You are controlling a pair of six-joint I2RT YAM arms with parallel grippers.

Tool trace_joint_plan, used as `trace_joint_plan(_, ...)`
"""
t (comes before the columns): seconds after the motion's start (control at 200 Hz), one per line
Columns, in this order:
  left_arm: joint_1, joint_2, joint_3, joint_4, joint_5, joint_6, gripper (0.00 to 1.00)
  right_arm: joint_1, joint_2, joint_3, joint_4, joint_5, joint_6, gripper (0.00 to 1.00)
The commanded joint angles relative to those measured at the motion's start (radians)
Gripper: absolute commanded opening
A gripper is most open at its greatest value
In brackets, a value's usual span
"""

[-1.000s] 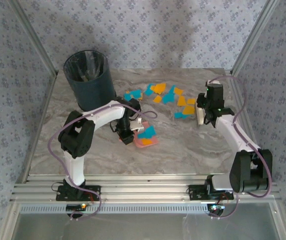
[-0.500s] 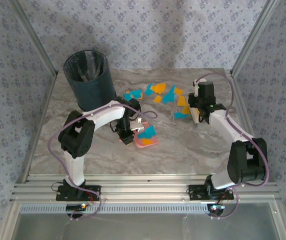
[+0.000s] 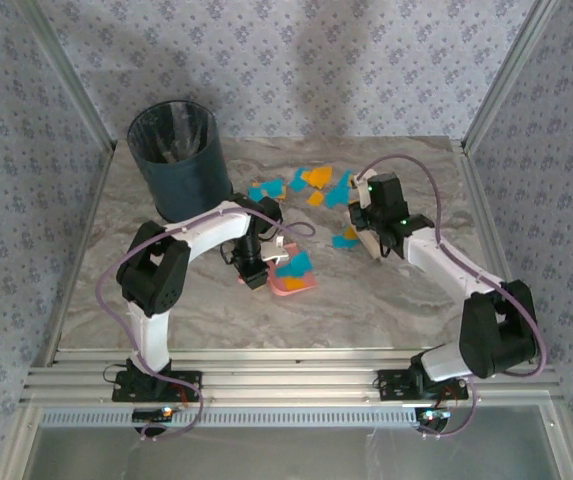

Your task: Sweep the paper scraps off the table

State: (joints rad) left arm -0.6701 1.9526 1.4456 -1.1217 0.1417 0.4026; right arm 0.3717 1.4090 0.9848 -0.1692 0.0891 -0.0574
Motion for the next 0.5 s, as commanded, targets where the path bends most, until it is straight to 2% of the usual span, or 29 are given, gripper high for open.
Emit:
trace_joint_plan(0.0,-0.008,0.025,0.025,-0.017,0.003,-0.001,0.00,0.046,-0.035,-0.014,-0.076,-0.034,0.023,0.00)
trace_joint_plan(0.25,-0.012,0.031,0.030,-0.013,0.005,-0.005,0.00,0.125,-0.068,-0.022,-0.061,-0.107,0.100,0.00)
trace_joint_plan(0.495,-0.013,0.042,0.035,-0.015,0.005,-0.013,0.00,0.162,-0.092,-0.013,-0.049,-0.146,0.154,0.00)
